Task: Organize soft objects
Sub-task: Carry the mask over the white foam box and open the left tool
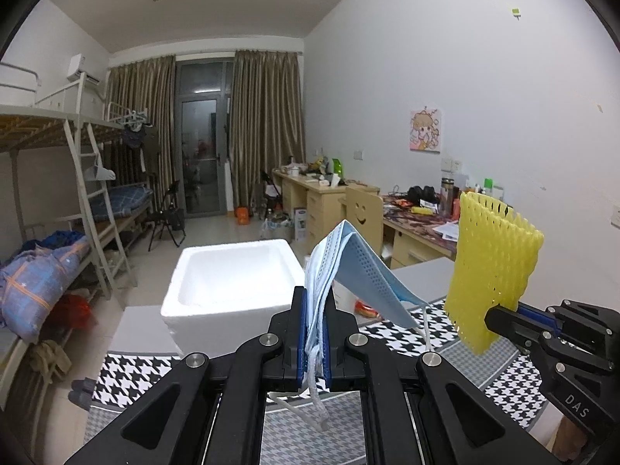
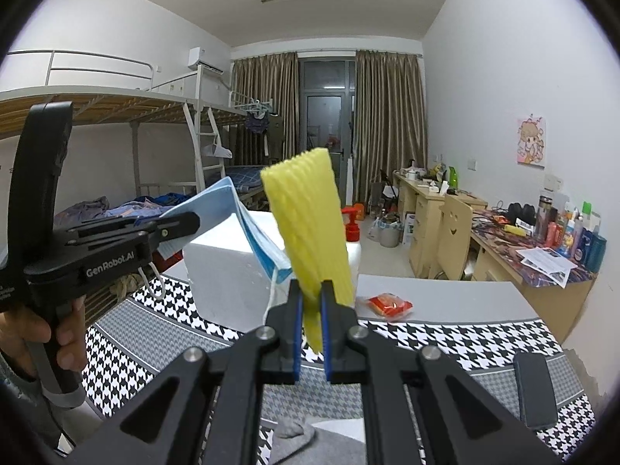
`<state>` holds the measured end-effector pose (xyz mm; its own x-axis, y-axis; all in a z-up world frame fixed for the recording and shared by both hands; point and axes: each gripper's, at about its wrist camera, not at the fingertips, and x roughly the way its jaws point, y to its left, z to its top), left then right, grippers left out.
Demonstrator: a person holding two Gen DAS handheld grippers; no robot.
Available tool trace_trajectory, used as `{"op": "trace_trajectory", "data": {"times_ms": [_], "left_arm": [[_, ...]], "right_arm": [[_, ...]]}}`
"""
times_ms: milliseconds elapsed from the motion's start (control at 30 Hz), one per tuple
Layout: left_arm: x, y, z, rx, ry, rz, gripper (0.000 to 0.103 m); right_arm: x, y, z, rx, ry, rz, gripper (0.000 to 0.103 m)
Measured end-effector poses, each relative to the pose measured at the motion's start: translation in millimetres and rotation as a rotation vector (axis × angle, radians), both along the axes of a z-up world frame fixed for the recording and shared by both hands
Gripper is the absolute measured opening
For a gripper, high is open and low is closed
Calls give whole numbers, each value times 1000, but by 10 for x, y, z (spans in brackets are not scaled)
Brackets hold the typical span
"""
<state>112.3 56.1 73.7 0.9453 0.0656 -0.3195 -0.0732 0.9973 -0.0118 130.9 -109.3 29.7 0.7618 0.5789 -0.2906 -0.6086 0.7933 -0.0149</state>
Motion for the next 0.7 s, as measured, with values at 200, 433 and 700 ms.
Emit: {"op": "trace_trajectory", "data": {"times_ms": [200,433,700], "left_arm": [[42,46,59,7,-20,27,7],[118,123,145,3,-31,50,7],[268,225,188,-13,-22,80,7]], "right_arm": [[36,75,94,5,-3,12,11],[94,185,173,0,2,30,11],[141,315,242,-5,10,55,11]]}}
